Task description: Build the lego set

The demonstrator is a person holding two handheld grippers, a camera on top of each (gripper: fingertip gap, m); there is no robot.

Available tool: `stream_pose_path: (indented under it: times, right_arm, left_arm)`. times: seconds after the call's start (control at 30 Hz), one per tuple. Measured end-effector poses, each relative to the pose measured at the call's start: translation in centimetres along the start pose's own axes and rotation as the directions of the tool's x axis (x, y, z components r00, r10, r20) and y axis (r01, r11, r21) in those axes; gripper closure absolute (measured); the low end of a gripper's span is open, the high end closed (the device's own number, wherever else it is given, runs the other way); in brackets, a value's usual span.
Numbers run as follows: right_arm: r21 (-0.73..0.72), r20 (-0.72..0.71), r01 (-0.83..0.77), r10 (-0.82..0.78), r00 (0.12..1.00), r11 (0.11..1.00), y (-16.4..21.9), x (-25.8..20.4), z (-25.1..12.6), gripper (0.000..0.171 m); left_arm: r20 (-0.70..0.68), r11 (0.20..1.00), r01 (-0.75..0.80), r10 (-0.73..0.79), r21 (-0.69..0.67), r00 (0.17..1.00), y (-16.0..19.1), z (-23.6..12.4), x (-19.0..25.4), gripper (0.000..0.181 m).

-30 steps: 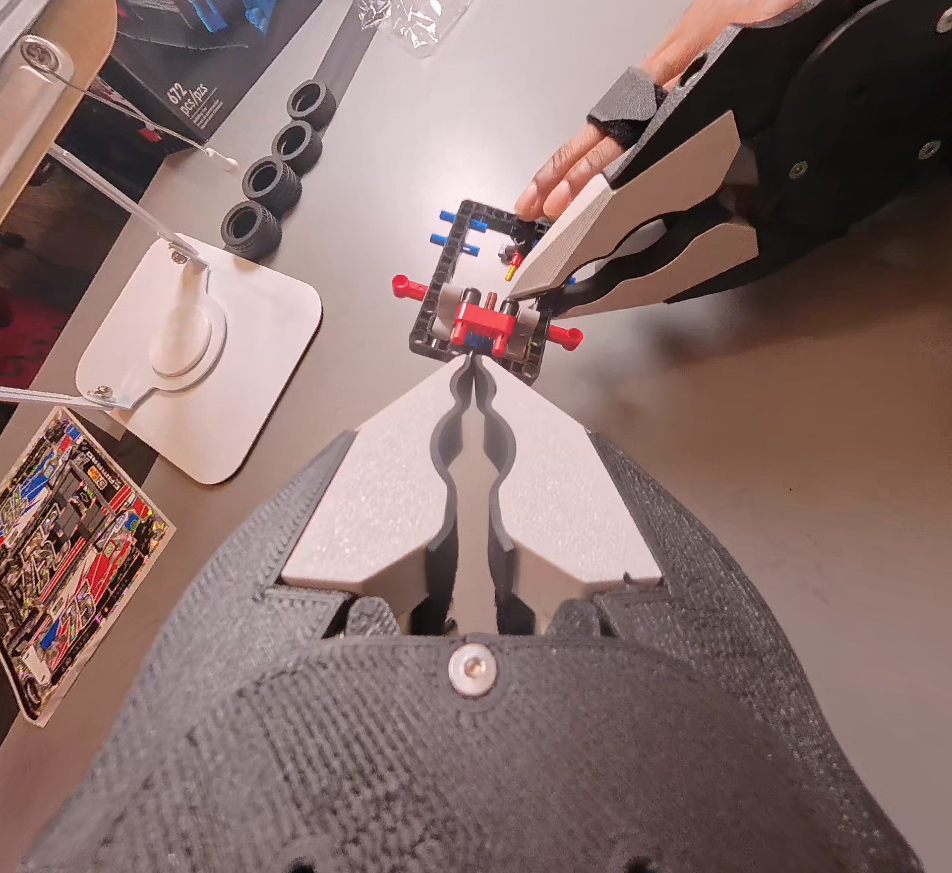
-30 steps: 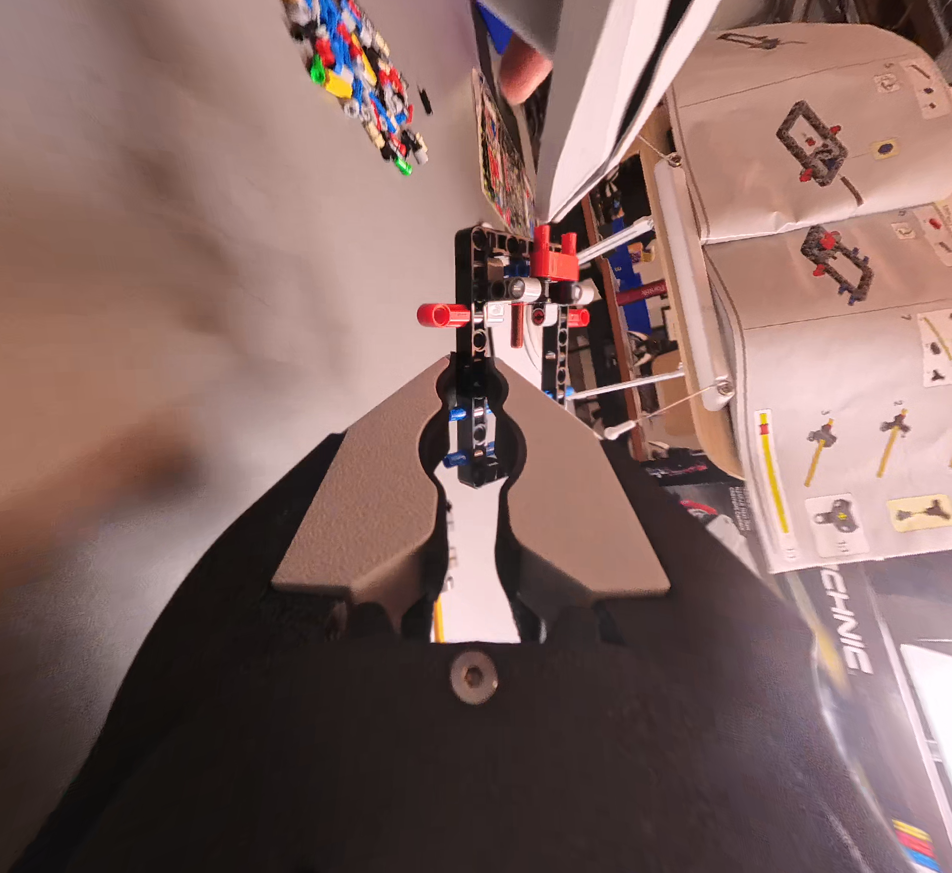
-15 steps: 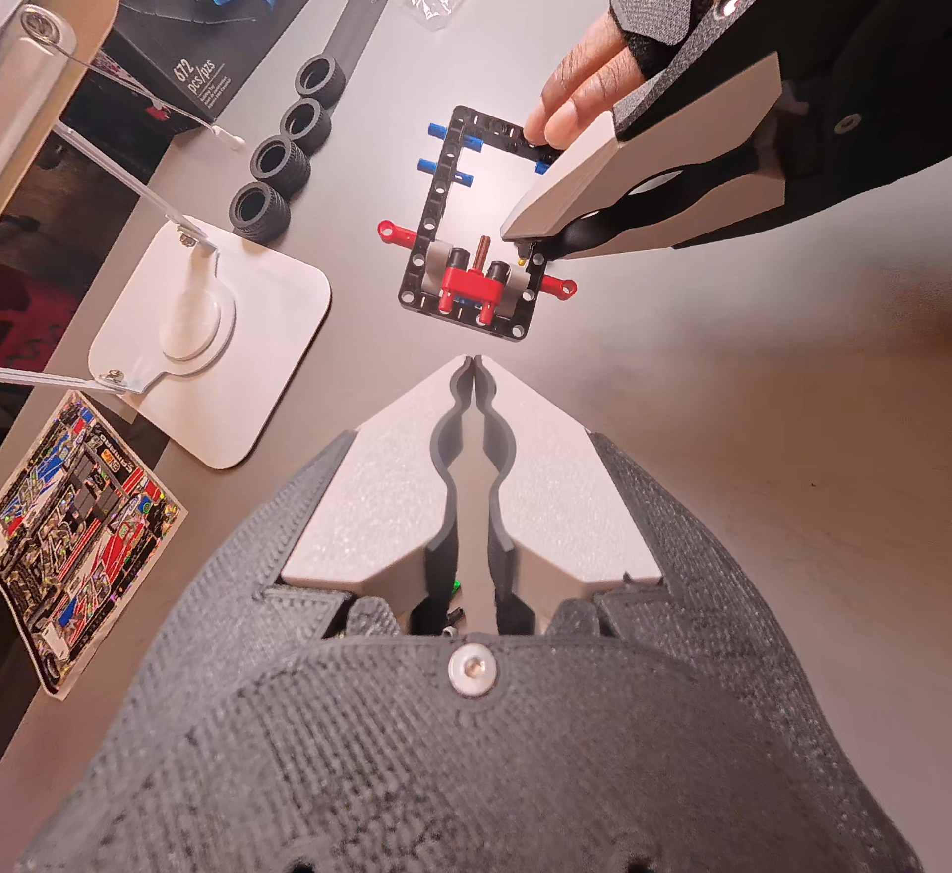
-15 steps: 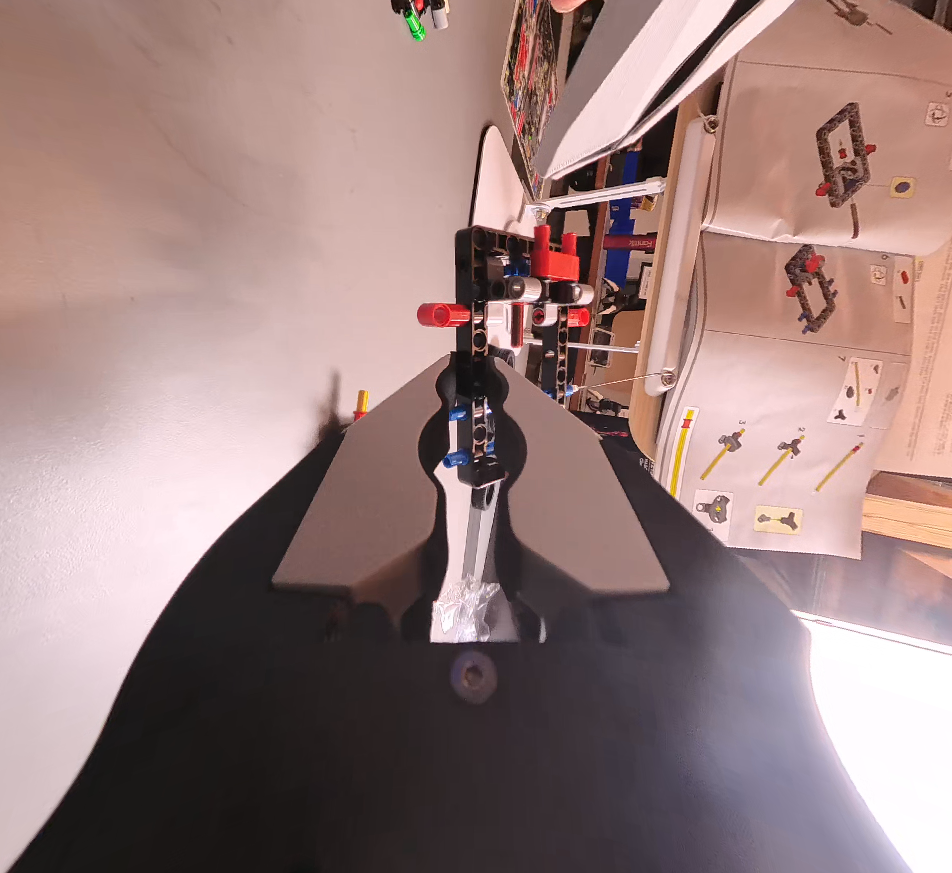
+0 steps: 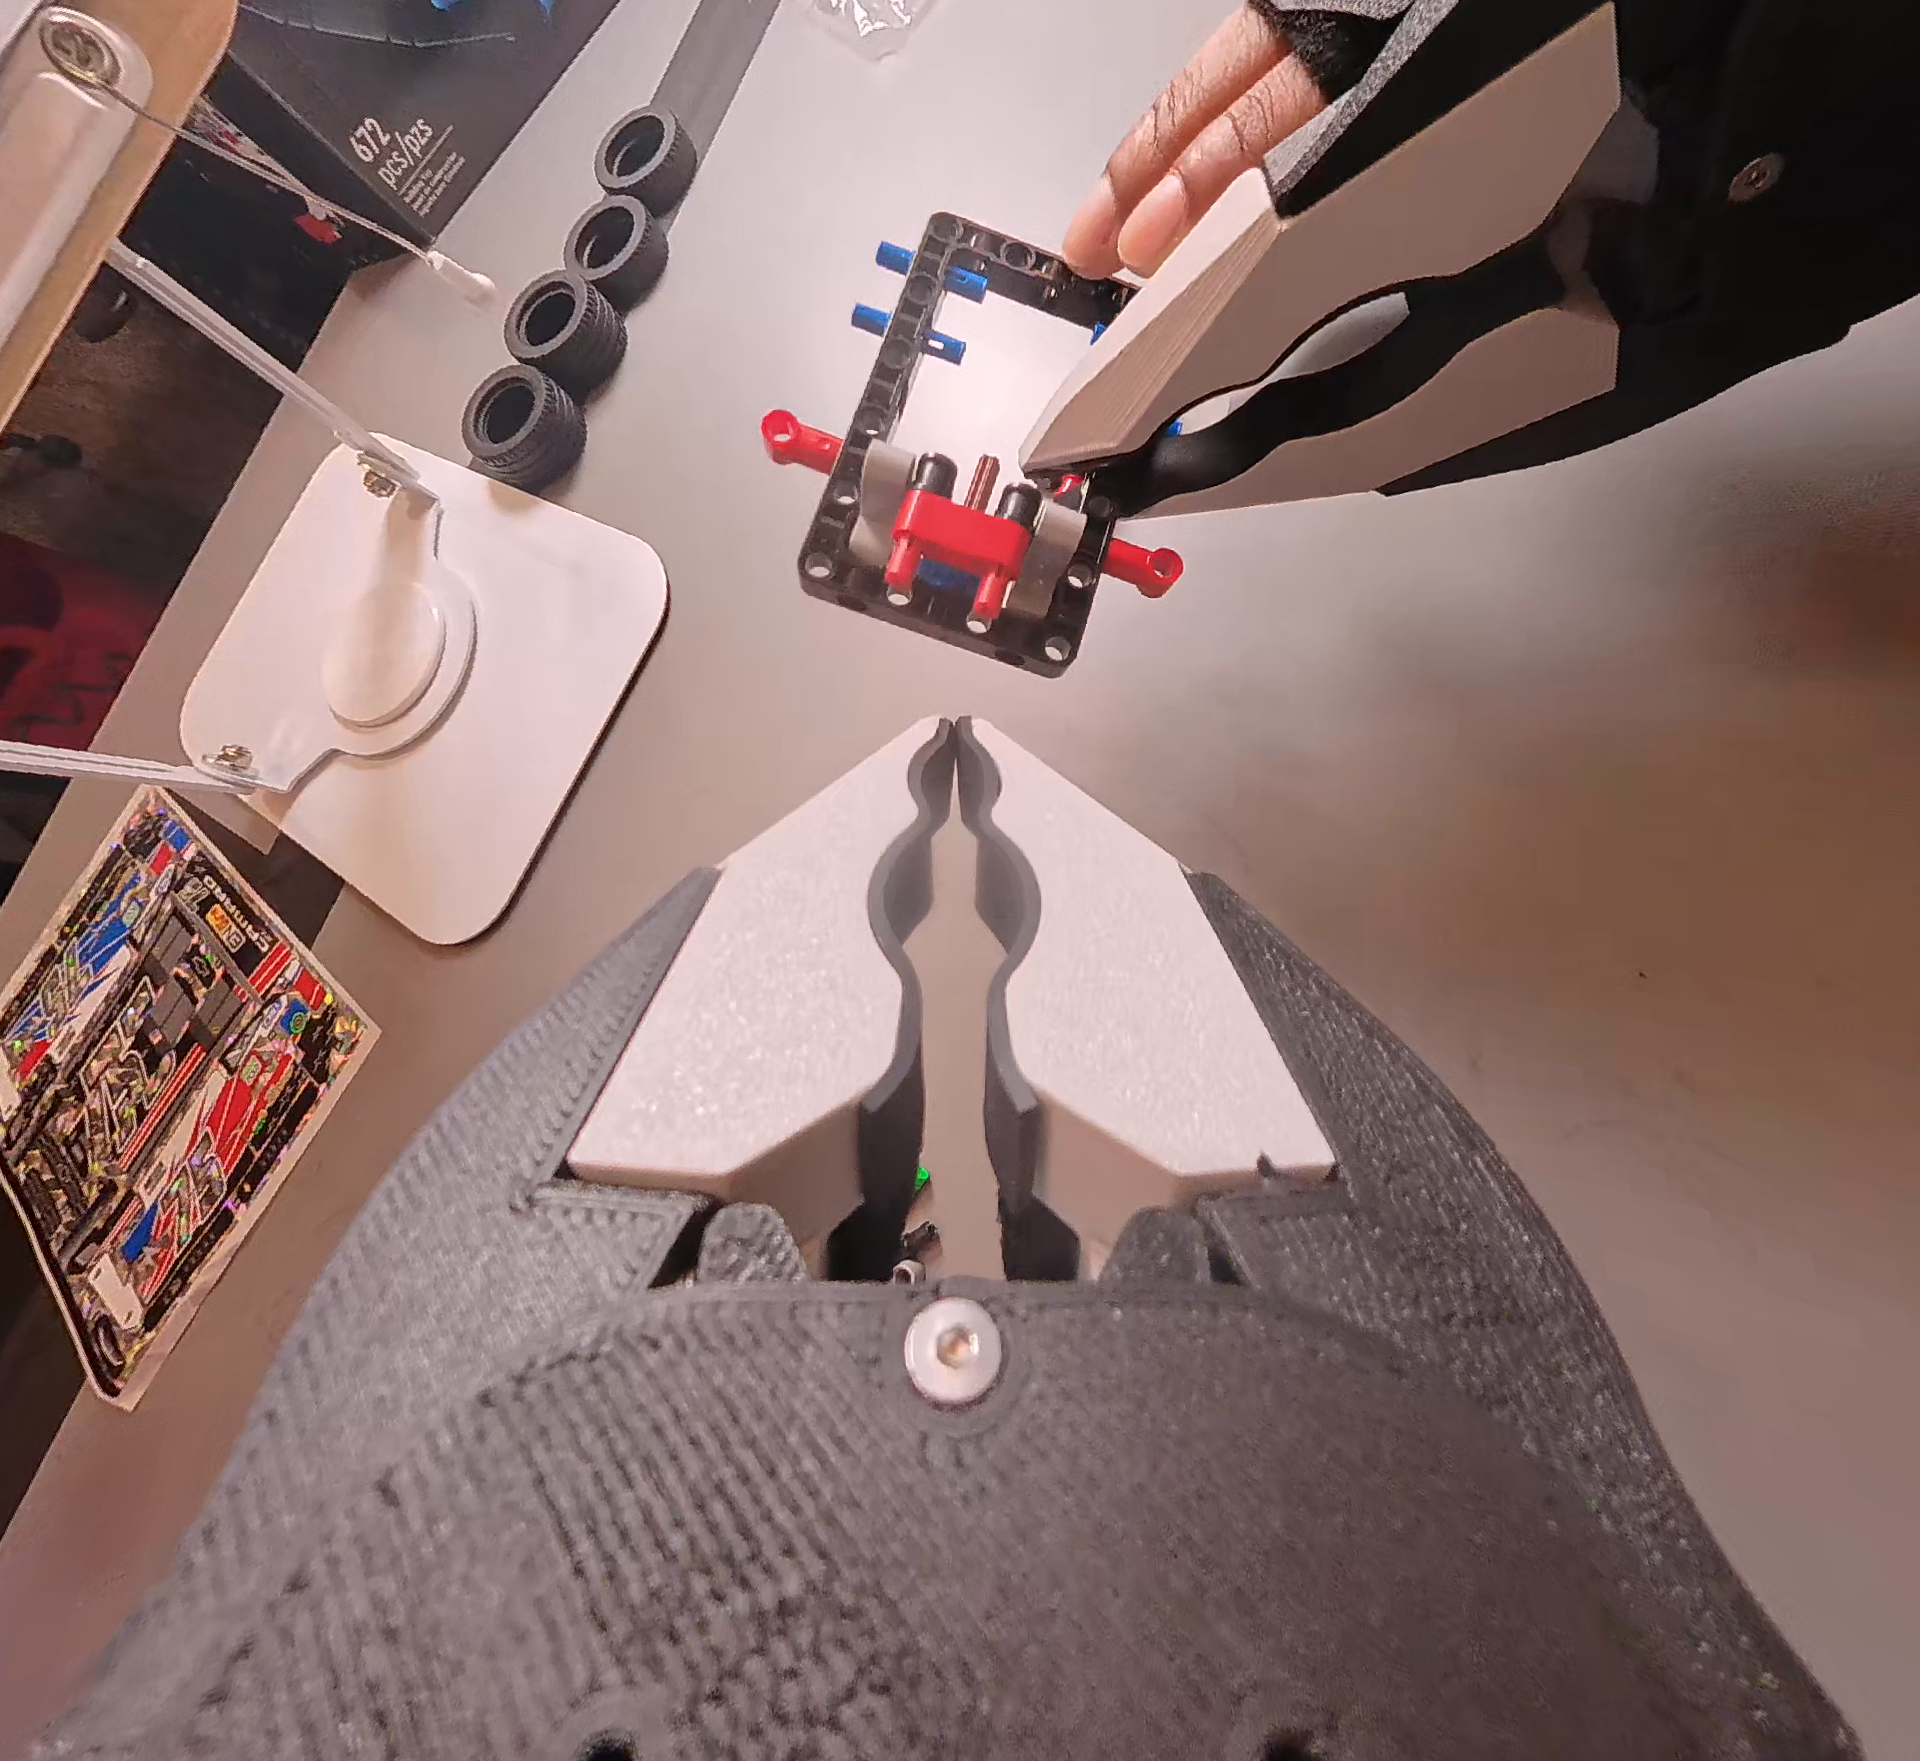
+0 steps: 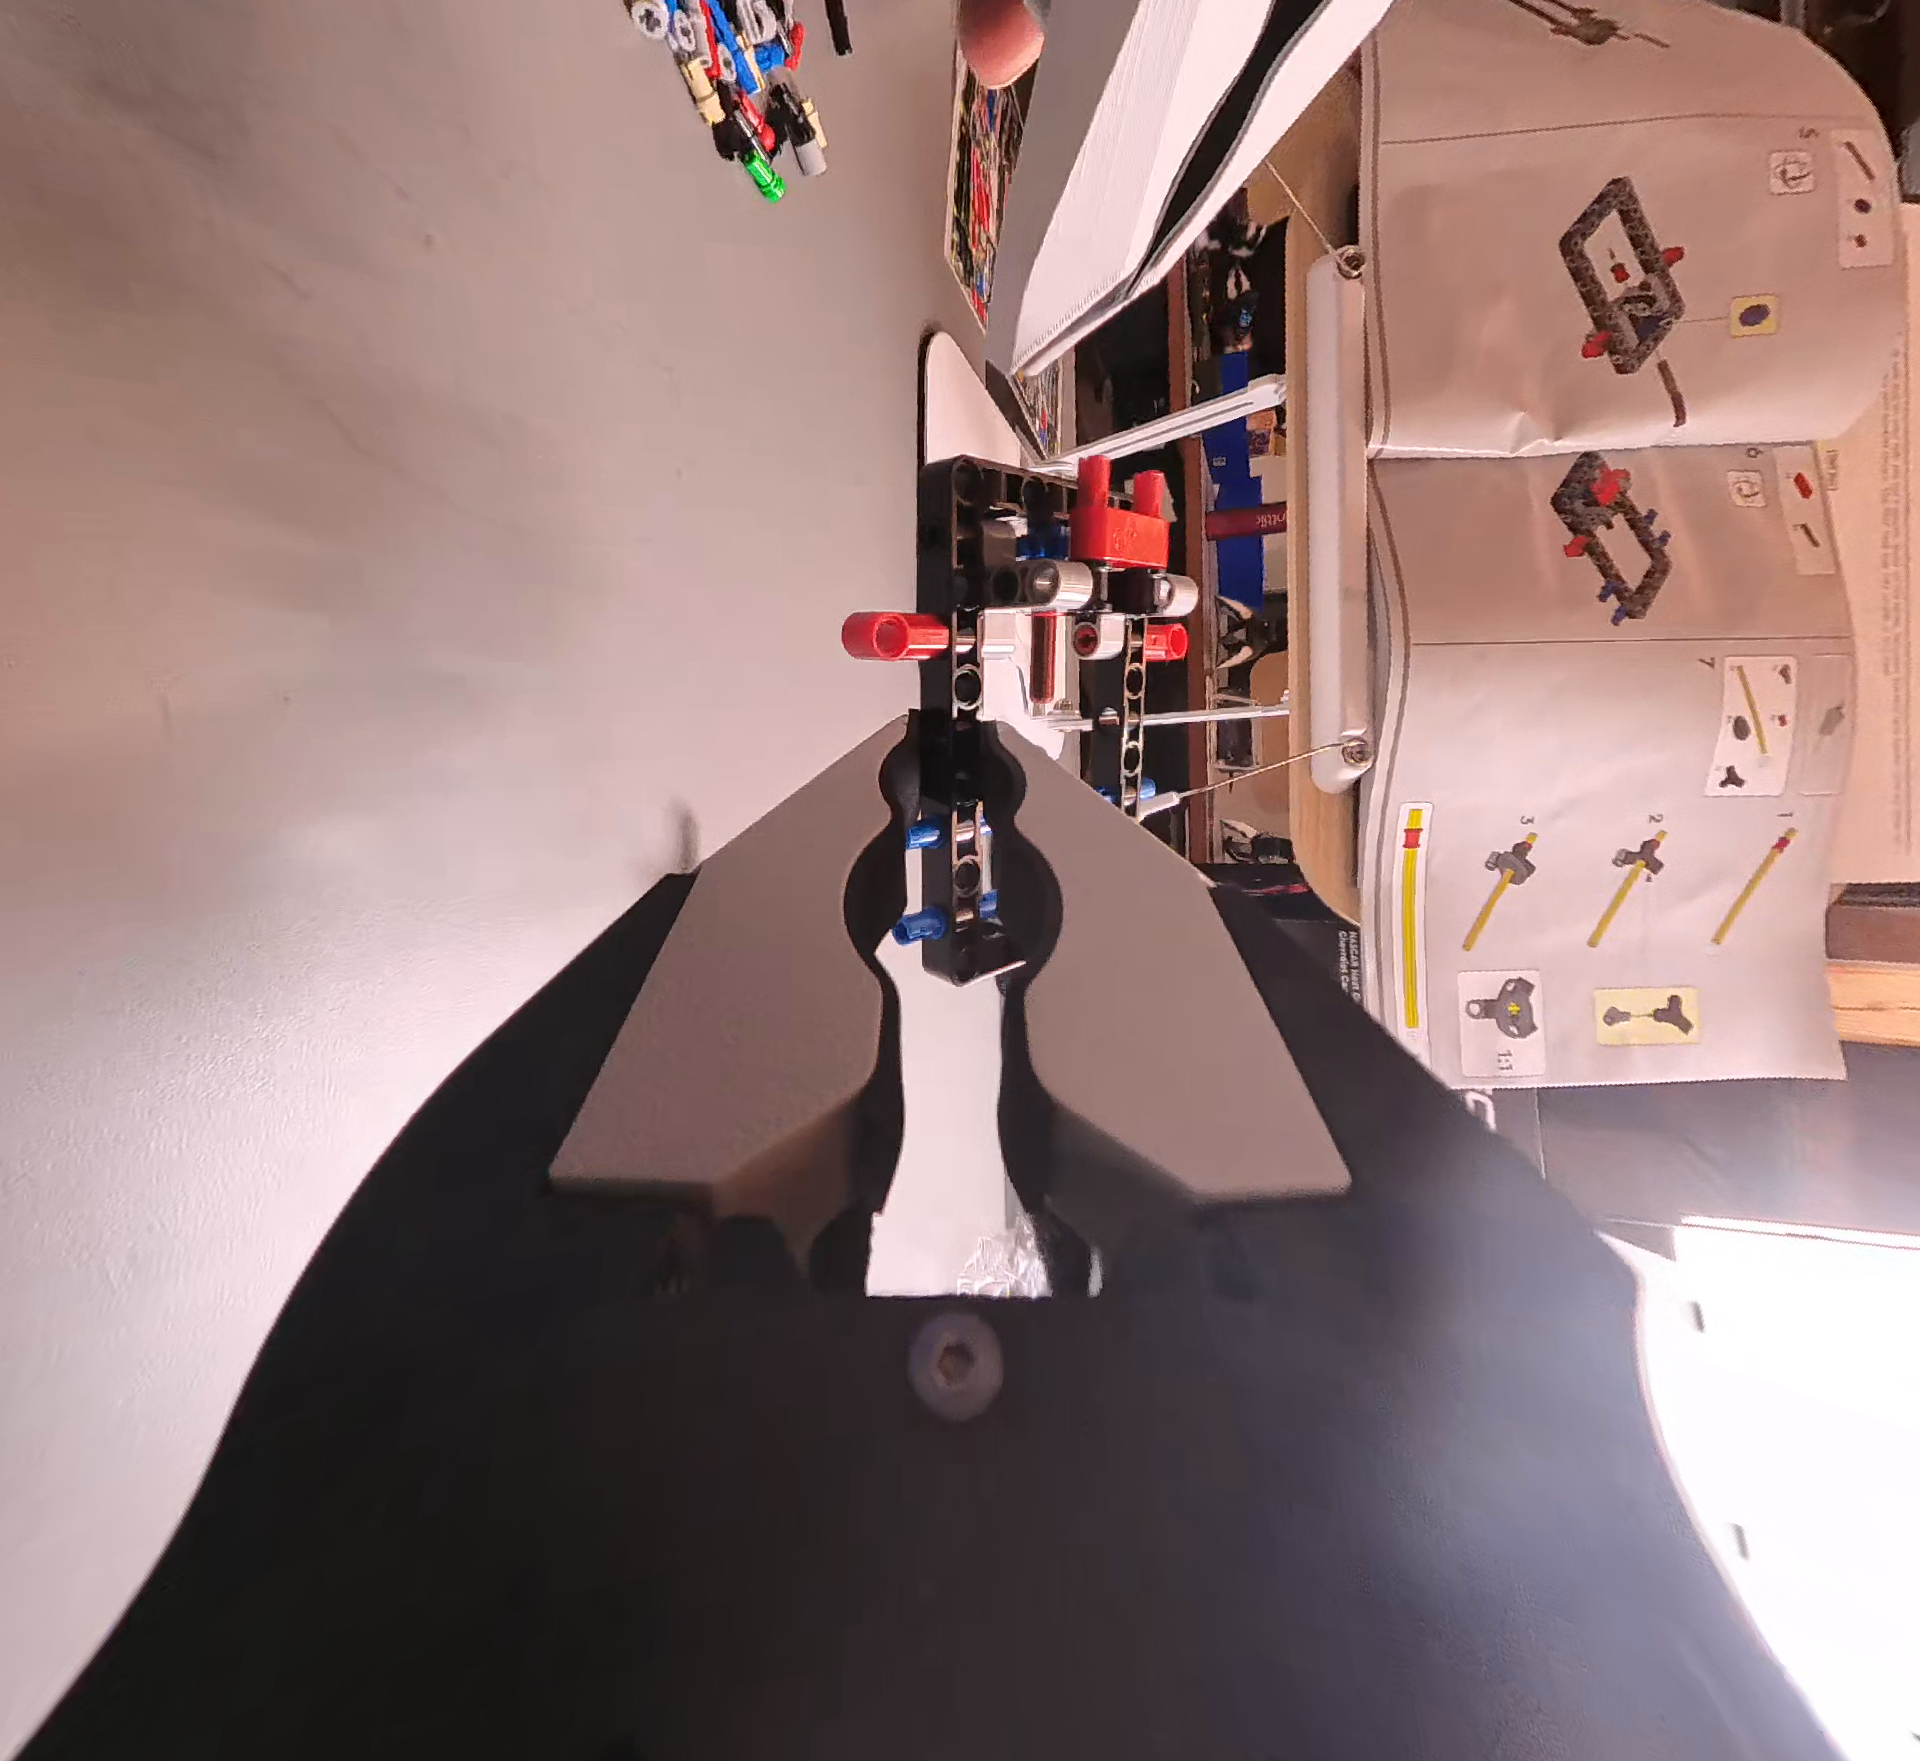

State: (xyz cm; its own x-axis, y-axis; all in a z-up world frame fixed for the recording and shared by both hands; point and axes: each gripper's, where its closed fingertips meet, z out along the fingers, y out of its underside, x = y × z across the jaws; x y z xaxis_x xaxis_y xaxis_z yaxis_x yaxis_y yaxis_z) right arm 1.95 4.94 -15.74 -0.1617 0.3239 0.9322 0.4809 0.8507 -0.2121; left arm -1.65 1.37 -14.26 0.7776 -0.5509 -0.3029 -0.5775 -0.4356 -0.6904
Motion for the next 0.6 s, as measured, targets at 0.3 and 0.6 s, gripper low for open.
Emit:
stream_pose_path:
  times: [0.3, 0.6]
  right_arm:
    - [0.170, 0.065, -0.265, 0.257, 0.964, 0.949, -0.7, -0.6, -0.3, 0.162]
    - [0.237, 0.135, -0.441, 0.420, 0.898, 0.866, -1.4, -1.1, -0.3, 0.162]
  left_arm:
    - [0.011, 0.999, -0.030, 0.030, 0.013, 1.000, -0.6, -0.4, 0.5, 0.181]
    - [0.021, 0.999, -0.052, 0.052, 0.015, 0.998, -0.9, -0.8, 0.7, 0.181]
